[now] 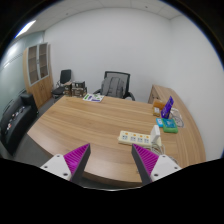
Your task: Unplug charger
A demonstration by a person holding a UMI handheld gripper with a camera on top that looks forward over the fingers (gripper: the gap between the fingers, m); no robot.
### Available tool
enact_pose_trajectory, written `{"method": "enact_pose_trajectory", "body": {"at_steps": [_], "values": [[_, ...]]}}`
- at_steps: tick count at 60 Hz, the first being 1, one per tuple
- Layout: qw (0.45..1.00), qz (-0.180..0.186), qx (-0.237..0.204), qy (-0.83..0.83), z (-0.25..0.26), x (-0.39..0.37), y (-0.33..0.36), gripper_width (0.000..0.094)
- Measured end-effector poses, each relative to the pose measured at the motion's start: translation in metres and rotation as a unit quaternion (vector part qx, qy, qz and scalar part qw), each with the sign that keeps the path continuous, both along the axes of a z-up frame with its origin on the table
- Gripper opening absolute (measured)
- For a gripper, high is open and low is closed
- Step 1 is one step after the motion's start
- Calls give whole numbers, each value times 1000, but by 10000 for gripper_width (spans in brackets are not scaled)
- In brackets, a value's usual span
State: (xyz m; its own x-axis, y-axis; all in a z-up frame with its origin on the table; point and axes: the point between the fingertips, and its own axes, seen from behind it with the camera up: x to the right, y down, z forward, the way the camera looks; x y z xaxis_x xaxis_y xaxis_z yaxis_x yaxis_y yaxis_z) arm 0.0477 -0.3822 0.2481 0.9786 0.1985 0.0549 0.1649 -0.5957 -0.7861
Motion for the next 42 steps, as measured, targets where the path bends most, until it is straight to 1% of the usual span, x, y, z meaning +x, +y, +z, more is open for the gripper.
{"method": "enact_pose_trajectory", "body": {"at_steps": [5, 15, 22, 26, 30, 37, 42], "values": [[1000, -9, -16, 3, -9, 10, -7, 861], [998, -40, -42, -8, -54, 61, -7, 861], [995, -85, -52, -14, -90, 111, 11, 860], [993, -111, -45, -11, -106, 139, 27, 861], [992, -124, -26, -13, -116, 165, 52, 862], [993, -120, 24, -7, -130, 194, 111, 857], [992, -116, 47, 12, -141, 207, 157, 850]]}}
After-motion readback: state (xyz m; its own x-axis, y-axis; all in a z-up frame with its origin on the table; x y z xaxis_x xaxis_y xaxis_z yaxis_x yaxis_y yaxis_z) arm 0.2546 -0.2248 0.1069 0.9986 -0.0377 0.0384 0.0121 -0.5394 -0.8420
